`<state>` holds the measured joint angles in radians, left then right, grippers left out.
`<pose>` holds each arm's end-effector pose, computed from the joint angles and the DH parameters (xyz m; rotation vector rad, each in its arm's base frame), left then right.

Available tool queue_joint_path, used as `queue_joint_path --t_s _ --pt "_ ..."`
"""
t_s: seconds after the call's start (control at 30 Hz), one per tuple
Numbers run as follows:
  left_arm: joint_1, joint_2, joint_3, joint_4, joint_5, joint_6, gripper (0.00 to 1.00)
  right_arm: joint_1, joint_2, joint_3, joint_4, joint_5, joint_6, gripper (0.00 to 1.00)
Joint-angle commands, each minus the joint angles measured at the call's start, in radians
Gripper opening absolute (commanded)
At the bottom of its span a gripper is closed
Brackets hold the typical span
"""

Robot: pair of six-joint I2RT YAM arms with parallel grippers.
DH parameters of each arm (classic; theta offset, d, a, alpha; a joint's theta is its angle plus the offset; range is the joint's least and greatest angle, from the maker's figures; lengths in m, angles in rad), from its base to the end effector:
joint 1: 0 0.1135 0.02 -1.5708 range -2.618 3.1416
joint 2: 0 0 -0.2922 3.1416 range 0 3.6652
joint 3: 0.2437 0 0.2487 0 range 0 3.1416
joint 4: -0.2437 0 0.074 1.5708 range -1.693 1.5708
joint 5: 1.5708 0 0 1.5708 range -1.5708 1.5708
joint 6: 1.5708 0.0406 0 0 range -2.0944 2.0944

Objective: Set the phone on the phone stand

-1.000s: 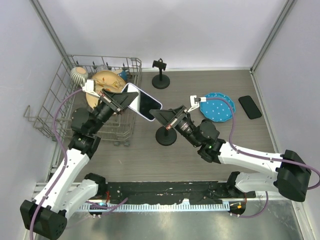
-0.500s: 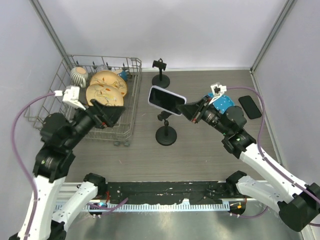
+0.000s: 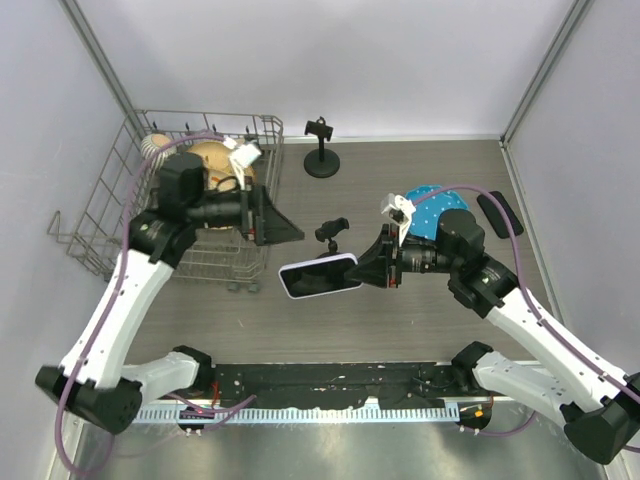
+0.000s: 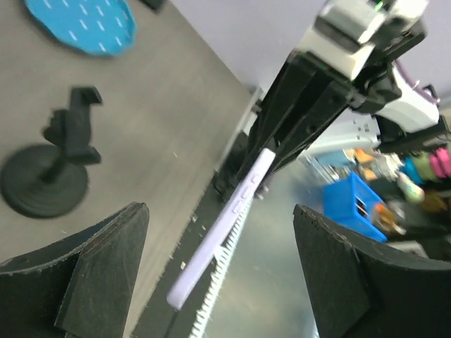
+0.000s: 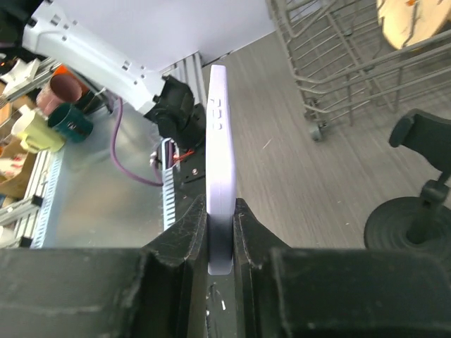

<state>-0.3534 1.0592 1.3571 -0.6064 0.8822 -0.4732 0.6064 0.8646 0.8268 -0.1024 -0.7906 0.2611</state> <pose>0.1629 -0.0935 0.4662 0.5381 1.9266 -1.3726 0.1277 0.1237 0.3723 -0.9206 1.6063 1.2946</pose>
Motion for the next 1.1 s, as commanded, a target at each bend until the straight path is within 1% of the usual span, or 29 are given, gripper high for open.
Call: queue_joint_path --t_s 0.0,0.03,0.07,0.1,0.13,0.17,0.2,0.23,0.3,0.33,0.4,0.43,0.5,0.53,0.6,0.67,0.7,0.77,0.8,0.83,0.87,0.9,0.93,0.97,1.0,1.03,1.07 --pt "-0.126 0.033 -0.026 0.039 0.163 0.019 0.89 0.006 0.028 0.086 0.043 -0.108 -0.03 0.01" --pt "-0.159 0.051 -0.027 0.037 0.15 0.043 0.89 0.006 0.03 0.087 0.044 -0.108 -0.029 0.01" --pt "-0.194 0.062 -0.024 -0.002 0.127 0.07 0.89 0.006 0.03 0.092 0.049 -0.113 -0.026 0.01" --pt "-0.256 0.074 -0.016 -0.033 0.065 0.099 0.89 0.006 0.027 0.09 0.052 -0.119 -0.023 0.01" --pt "-0.284 0.1 -0.009 -0.067 0.035 0.155 0.88 0.006 0.022 0.09 0.07 -0.124 -0.011 0.01" --pt "-0.304 0.114 -0.001 -0.11 0.028 0.172 0.87 0.006 0.019 0.086 0.079 -0.128 -0.005 0.01" --pt "-0.337 0.123 -0.003 -0.119 0.029 0.186 0.84 0.006 0.014 0.087 0.084 -0.131 -0.002 0.01" --pt "-0.352 0.133 -0.003 -0.131 0.028 0.206 0.76 0.006 0.016 0.087 0.086 -0.133 -0.002 0.01" --pt "-0.374 0.131 -0.01 -0.145 0.006 0.234 0.71 0.007 0.016 0.084 0.083 -0.137 -0.003 0.01" --pt "-0.377 0.127 -0.015 -0.147 -0.017 0.238 0.65 0.006 0.017 0.083 0.09 -0.145 -0.002 0.01" --pt "-0.377 0.124 -0.019 -0.161 -0.029 0.257 0.61 0.006 0.017 0.074 0.096 -0.151 0.007 0.01" --pt "-0.377 0.124 -0.019 -0.167 -0.029 0.26 0.56 0.006 0.016 0.072 0.098 -0.153 0.01 0.01" --pt "-0.378 0.128 -0.019 -0.179 -0.032 0.271 0.52 0.006 0.016 0.067 0.127 -0.153 0.018 0.01" --pt "-0.378 0.131 -0.018 -0.184 -0.032 0.274 0.47 0.006 0.016 0.064 0.141 -0.159 0.023 0.01" --pt "-0.381 0.139 -0.018 -0.185 -0.034 0.277 0.4 0.006 0.019 0.058 0.161 -0.174 0.044 0.01" --pt "-0.384 0.142 -0.013 -0.184 -0.034 0.278 0.25 0.006 0.02 0.055 0.181 -0.187 0.05 0.01" --pt "-0.384 0.142 -0.013 -0.178 -0.035 0.272 0.15 0.006 0.022 0.055 0.187 -0.185 0.058 0.01" --pt "-0.383 0.142 -0.006 -0.162 -0.061 0.266 0.02 0.006 0.024 0.052 0.19 -0.182 0.061 0.01" --pt "-0.384 0.131 0.0 -0.161 -0.095 0.262 0.0 0.007 0.027 0.052 0.191 -0.173 0.067 0.02" --pt "-0.384 0.122 0.002 -0.147 -0.148 0.231 0.0 0.006 0.025 0.052 0.185 -0.158 0.067 0.14" --pt "-0.384 0.108 0.004 -0.115 -0.204 0.211 0.0 0.007 0.022 0.051 0.178 -0.091 0.067 0.31" --pt "-0.384 0.078 0.001 -0.093 -0.301 0.191 0.0 0.007 0.019 0.045 0.176 -0.058 0.072 0.56" --pt "-0.384 0.055 -0.013 -0.031 -0.327 0.148 0.0 0.007 0.016 0.026 0.19 -0.001 0.093 0.62" --pt "-0.384 0.032 -0.032 0.018 -0.354 0.119 0.0 0.006 0.017 0.012 0.217 0.016 0.118 0.7" --pt "-0.383 -0.026 -0.058 0.078 -0.421 0.076 0.0 0.007 0.019 -0.003 0.299 0.034 0.154 0.71" --pt "-0.384 -0.054 -0.126 0.218 -0.433 0.008 0.0 0.009 0.025 -0.043 0.358 0.042 0.232 0.72" --pt "-0.384 -0.082 -0.16 0.291 -0.434 -0.027 0.0 0.022 0.031 -0.067 0.428 0.047 0.281 0.72"
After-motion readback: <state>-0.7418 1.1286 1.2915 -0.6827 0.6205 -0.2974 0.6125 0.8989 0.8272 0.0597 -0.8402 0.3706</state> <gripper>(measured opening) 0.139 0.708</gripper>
